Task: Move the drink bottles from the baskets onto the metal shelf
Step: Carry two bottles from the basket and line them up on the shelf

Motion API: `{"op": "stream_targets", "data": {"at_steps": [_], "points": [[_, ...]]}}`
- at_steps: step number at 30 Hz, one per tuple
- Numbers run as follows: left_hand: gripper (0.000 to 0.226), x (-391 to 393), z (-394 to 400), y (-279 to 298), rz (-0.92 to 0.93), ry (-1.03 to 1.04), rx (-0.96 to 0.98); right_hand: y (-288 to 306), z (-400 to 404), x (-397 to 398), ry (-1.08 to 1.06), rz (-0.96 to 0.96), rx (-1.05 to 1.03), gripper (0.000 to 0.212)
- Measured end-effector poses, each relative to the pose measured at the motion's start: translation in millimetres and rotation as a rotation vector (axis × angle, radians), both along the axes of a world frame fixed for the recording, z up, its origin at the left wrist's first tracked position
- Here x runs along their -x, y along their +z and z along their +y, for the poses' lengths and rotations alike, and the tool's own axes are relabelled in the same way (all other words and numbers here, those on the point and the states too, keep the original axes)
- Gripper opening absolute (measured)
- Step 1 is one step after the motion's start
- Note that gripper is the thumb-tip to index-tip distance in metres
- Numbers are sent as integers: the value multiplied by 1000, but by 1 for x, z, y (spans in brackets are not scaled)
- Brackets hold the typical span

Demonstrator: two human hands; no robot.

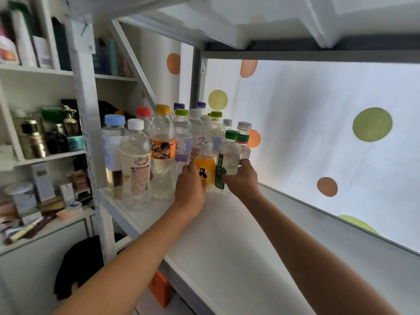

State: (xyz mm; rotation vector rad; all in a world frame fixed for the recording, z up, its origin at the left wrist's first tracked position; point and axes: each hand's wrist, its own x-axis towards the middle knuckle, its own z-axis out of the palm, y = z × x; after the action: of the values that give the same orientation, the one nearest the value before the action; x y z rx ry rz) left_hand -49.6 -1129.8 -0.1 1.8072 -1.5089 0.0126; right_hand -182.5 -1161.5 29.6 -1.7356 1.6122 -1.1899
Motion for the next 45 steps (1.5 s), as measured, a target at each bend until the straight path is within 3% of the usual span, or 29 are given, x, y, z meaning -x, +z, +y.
{"op": "stream_targets", "data": {"at_steps": [9, 20, 31, 37, 41, 45], "points": [[75, 6, 1, -5, -136, 77, 15, -3, -2, -3, -53, 54, 39, 59], [66, 0, 4, -5, -220, 94, -5, -8, 2, -6, -109, 93, 61, 55], [33, -5, 11, -1, -235, -54, -9, -9, 10, -1, -100, 107, 42, 53], [26, -21, 65, 1, -157, -275, 46, -10, 61, -6, 0, 431, 60, 31], [23, -55, 133, -6, -136, -401, 166, -8, 115, -36, 159, 729, 325, 23], [25, -119, 200, -20, -259, -292, 286, -5, 167, -98, 384, 952, 576, 25]]}}
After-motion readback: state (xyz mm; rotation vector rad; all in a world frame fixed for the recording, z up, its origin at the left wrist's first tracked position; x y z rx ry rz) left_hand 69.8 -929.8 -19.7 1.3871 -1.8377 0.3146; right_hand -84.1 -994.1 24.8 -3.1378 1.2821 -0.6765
